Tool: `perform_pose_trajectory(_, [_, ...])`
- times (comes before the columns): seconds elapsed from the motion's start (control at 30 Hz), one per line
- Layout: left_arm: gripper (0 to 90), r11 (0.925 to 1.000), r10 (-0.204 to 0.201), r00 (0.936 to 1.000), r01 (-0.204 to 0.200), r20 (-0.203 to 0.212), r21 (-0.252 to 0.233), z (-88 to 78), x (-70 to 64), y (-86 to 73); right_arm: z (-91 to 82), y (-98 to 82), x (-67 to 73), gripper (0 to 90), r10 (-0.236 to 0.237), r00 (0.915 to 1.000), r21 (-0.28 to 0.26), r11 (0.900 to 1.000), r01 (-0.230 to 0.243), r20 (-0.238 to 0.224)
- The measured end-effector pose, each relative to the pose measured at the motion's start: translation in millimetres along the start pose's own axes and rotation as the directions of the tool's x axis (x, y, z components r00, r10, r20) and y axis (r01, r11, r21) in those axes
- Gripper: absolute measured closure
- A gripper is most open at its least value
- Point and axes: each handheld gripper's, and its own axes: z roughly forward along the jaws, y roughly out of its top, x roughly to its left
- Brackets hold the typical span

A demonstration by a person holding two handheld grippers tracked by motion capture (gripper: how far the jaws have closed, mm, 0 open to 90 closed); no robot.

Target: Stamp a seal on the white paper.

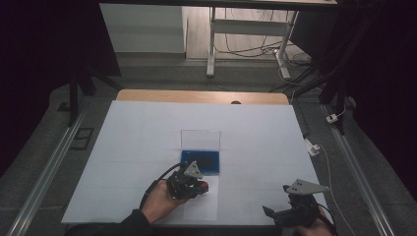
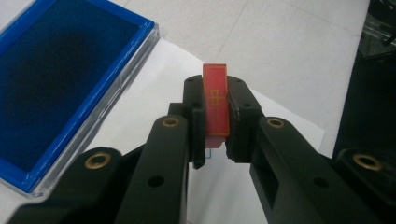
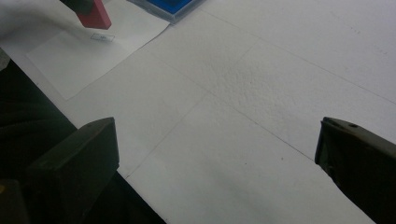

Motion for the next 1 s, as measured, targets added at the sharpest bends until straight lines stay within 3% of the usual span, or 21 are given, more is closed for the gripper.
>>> perform_pose_trajectory(0.23, [80.1,0.9999,0.003,1.0000,-0.003,-0.002,-0.017,-8.0,3.6,1.5,0.0,-0.1,-0.2,0.1,0.001,1.0000,-0.002,1.000,-0.001,-0.002])
perform_pose_trajectory(1.0, [80.1,0.9915,-0.076,0.9967,0.073,-0.027,-0.108,-33.5,28.3,1.4,0.0,0.0,-0.5,0.1,0.005,1.0000,0.000,1.000,-0.005,-0.004])
